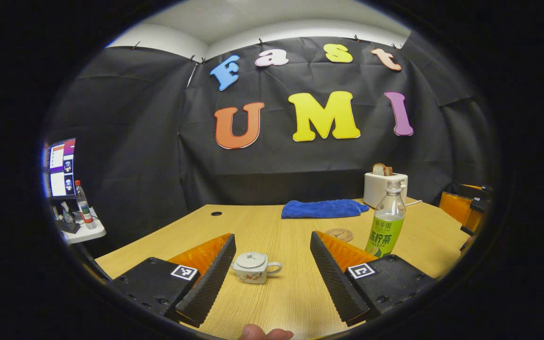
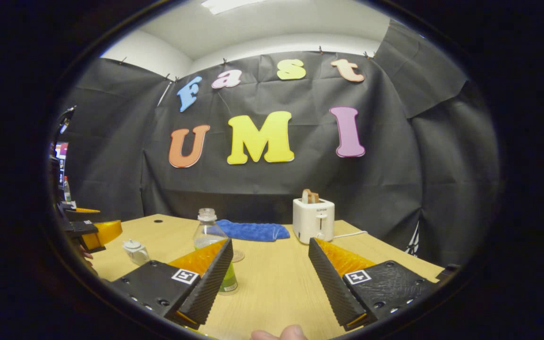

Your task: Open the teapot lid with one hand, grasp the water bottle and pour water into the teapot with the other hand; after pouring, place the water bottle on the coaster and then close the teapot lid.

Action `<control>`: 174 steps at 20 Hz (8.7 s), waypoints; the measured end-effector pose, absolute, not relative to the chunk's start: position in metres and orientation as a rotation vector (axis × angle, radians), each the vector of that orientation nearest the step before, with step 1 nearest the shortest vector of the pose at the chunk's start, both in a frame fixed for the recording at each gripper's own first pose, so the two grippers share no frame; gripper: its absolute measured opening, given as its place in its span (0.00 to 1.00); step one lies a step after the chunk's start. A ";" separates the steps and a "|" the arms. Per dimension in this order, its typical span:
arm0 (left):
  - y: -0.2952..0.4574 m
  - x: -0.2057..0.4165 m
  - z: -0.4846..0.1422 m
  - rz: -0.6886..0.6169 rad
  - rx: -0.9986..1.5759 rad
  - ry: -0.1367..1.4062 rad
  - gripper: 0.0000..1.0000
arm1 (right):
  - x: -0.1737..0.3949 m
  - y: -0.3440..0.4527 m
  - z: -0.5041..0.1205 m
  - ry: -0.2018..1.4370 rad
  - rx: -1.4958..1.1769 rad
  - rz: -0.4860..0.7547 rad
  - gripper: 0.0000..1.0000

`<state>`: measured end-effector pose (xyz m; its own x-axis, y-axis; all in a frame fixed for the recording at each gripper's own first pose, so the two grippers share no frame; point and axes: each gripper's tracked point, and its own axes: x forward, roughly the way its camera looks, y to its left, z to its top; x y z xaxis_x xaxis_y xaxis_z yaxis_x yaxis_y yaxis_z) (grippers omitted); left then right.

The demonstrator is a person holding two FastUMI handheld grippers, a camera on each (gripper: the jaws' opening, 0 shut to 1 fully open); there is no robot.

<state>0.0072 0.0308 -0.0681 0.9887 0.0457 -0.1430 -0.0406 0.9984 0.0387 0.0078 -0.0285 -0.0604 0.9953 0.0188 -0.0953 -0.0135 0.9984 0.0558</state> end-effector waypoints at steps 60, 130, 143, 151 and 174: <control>0.074 0.002 -0.059 -0.005 -0.042 0.163 0.03 | 0.071 0.074 -0.130 0.255 -0.071 0.203 0.97; 0.189 -0.004 -0.113 0.120 -0.138 0.223 0.03 | 0.144 0.262 -0.096 -0.407 -2.013 0.390 0.72; 0.189 -0.003 -0.117 0.116 -0.144 0.229 0.03 | 0.138 0.271 -0.083 -0.500 -2.150 0.372 0.72; 0.189 -0.003 -0.116 0.113 -0.137 0.229 0.03 | 0.136 0.275 -0.079 -0.569 -2.212 0.344 0.71; 0.175 -0.003 -0.094 0.111 -0.103 0.185 0.02 | 0.125 0.236 -0.111 0.044 -1.011 0.570 0.71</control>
